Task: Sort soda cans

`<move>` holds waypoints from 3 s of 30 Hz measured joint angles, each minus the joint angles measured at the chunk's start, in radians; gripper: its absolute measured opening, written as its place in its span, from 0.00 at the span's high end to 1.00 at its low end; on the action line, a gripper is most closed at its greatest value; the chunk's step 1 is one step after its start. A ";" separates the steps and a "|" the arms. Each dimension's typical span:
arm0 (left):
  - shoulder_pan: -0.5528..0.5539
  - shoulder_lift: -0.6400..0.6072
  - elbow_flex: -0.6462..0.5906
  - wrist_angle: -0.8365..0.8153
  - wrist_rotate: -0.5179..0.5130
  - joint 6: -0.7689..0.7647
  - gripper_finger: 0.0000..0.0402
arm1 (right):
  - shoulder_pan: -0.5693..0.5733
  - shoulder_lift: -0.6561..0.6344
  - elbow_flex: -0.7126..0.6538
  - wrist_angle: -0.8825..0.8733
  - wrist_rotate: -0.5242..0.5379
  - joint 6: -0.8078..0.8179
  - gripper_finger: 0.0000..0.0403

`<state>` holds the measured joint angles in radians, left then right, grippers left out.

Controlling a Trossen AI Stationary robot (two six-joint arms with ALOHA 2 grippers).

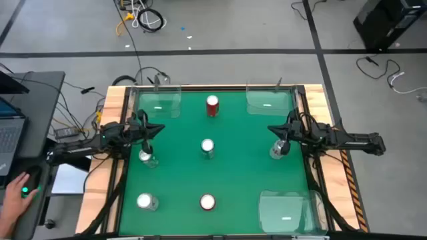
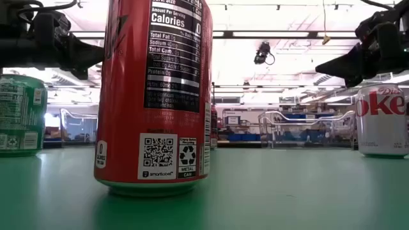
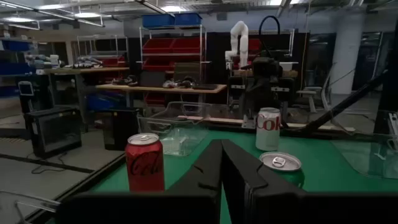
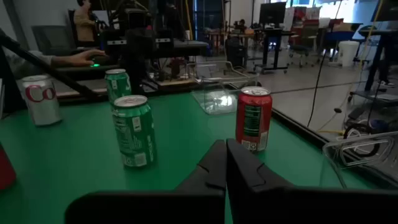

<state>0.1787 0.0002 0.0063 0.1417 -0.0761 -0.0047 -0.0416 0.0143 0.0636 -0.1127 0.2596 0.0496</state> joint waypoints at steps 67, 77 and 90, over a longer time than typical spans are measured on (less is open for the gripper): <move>-0.006 0.056 0.069 0.113 0.154 0.001 0.96 | 0.000 0.000 0.000 0.007 0.000 0.000 1.00; -0.048 0.412 0.305 0.000 0.165 0.006 0.96 | 0.000 0.000 0.000 0.007 0.000 0.000 1.00; -0.109 0.764 0.671 -0.174 0.194 0.021 0.96 | 0.000 0.000 0.000 0.007 0.000 0.000 1.00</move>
<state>0.0700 0.7641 0.6776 -0.0320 0.1179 0.0160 -0.0417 0.0147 0.0636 -0.1059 0.2600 0.0497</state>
